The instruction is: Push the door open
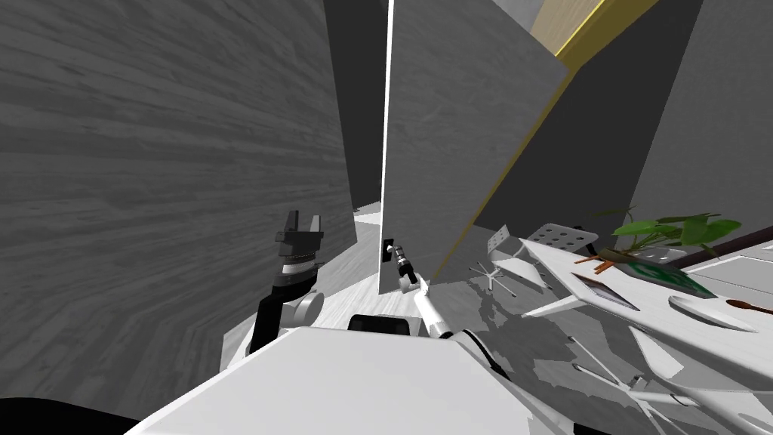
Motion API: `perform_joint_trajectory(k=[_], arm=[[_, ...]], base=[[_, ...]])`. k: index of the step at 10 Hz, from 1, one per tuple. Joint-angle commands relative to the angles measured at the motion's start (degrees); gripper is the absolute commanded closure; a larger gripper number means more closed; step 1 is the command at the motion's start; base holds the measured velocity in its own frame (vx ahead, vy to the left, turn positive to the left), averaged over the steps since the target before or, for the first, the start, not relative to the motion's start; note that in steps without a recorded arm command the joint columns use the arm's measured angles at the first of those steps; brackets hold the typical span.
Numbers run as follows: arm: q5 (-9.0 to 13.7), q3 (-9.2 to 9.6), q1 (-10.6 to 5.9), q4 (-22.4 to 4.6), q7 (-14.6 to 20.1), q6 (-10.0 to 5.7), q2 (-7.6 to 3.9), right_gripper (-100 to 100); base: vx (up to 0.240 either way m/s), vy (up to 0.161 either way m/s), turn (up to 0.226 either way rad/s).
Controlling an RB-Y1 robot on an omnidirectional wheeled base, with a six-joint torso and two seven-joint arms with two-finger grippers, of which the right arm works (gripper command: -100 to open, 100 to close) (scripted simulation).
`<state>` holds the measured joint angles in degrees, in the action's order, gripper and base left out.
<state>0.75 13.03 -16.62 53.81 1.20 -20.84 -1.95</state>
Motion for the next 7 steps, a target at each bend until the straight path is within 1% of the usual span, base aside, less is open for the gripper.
perform_joint_trajectory(k=[1, 2, 3, 4, 5, 6, 7], arm=[[0.2, 1.67, 0.91, 1.2, -0.1, 0.42, -0.85, -100], [0.2, 2.17, 1.18, 1.6, -0.1, 0.54, -0.91, -100], [0.3, 3.25, 1.78, 2.4, -0.2, 0.81, -0.79, -100], [0.4, 4.39, 2.40, 3.2, -0.3, 1.09, -0.28, -100], [0.5, 5.51, 3.01, 4.0, -0.3, 1.37, 0.57, -100], [0.6, 6.51, 3.56, 4.8, -0.4, 1.62, 1.71, -100], [0.7, 6.95, 3.80, 5.1, -0.4, 1.73, 2.33, -100]], base=[[-0.032, 0.052, -0.246], [-0.143, -0.072, -0.138], [-0.163, -0.090, -0.115], [-0.193, -0.068, -0.222], [-0.236, -0.047, -0.190], [-0.218, -0.051, -0.148], [-0.153, -0.040, -0.089]])
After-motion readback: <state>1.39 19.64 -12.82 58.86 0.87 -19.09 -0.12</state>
